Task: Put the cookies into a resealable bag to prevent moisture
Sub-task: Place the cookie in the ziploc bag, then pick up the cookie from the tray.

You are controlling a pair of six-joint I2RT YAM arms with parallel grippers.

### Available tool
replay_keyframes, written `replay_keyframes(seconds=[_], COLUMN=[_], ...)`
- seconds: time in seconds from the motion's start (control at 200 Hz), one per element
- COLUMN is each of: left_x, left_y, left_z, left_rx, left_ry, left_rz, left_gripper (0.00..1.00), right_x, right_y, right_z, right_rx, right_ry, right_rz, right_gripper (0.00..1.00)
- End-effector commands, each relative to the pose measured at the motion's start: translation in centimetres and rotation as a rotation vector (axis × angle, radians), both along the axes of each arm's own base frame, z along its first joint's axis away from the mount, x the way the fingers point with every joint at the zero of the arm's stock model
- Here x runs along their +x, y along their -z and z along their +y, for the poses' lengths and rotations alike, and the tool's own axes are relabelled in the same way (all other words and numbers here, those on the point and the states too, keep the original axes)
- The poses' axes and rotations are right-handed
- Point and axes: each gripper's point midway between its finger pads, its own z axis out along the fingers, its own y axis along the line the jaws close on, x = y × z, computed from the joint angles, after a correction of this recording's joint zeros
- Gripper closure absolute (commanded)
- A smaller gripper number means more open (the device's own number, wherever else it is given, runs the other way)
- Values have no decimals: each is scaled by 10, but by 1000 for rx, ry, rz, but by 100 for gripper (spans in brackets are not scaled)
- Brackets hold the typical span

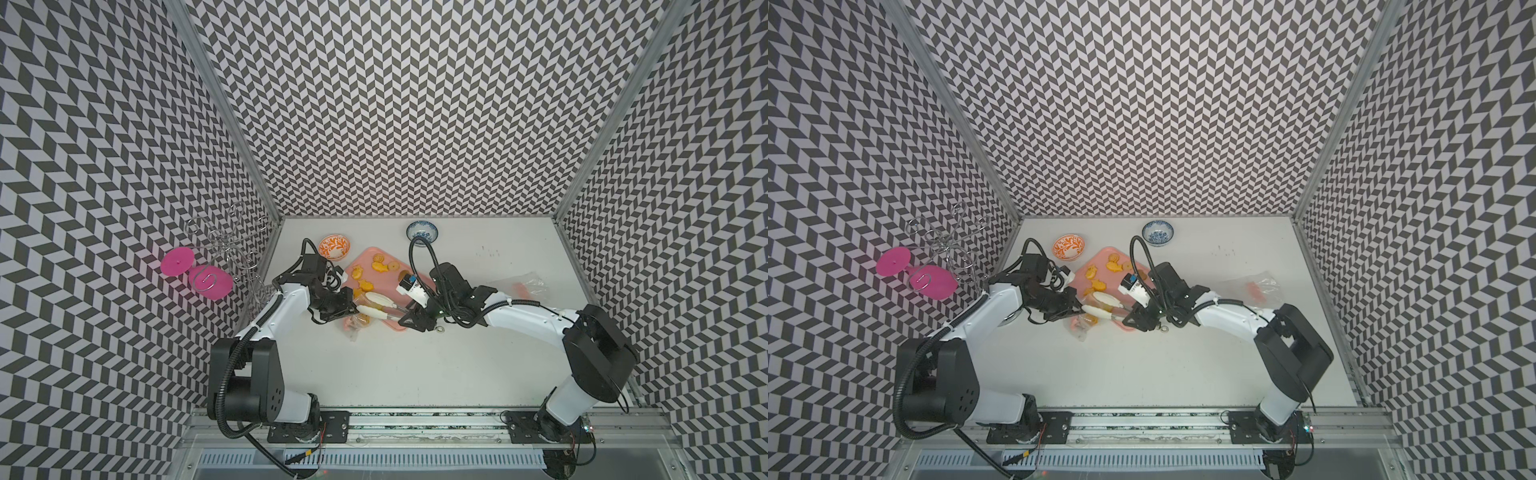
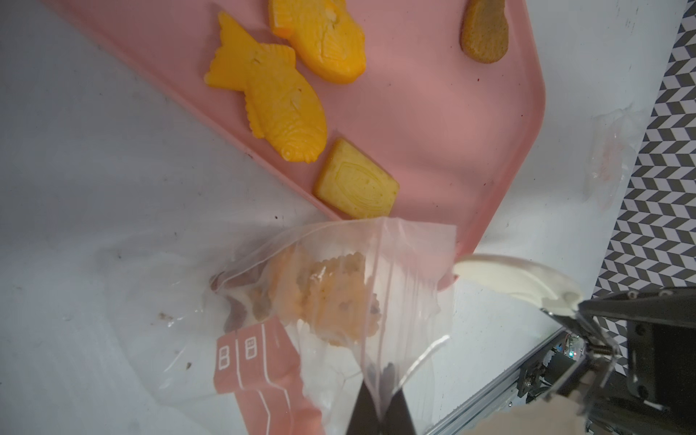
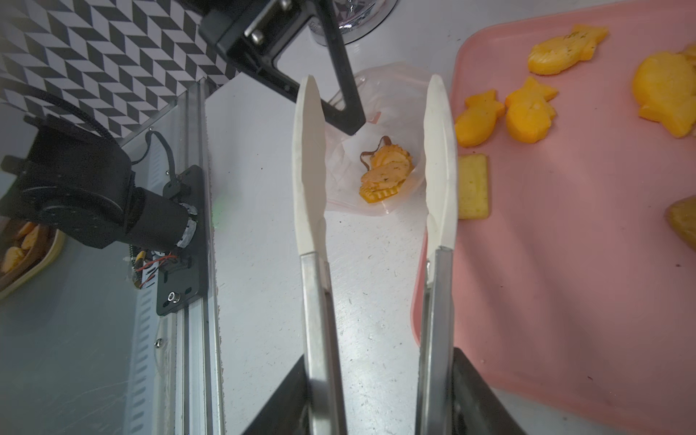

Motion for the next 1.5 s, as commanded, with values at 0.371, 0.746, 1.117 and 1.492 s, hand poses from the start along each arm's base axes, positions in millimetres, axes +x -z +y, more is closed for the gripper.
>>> replay_keyframes(seconds=[0.371,0.746,1.117,1.492], left_x=[-2,-3,-1,2], left_y=[-10,-10,-9,-7], left_z=[2,2,1,0], left_rx=[-1,-1,-8,-11], left_ry=[11,14,19,16], left_rz=[-24,-22,-20,-22], left_gripper=[100,100,100,100], right_x=[95,124,132,129], right_y=[6,44,54,44], right_z=[-83,-82,-69,-67], right_rx=[-316,-443,-442,-445], right_ry=[249,256,227,220], right_rz=[-270,-256,-231,-232], right_gripper=[47,45,45,57])
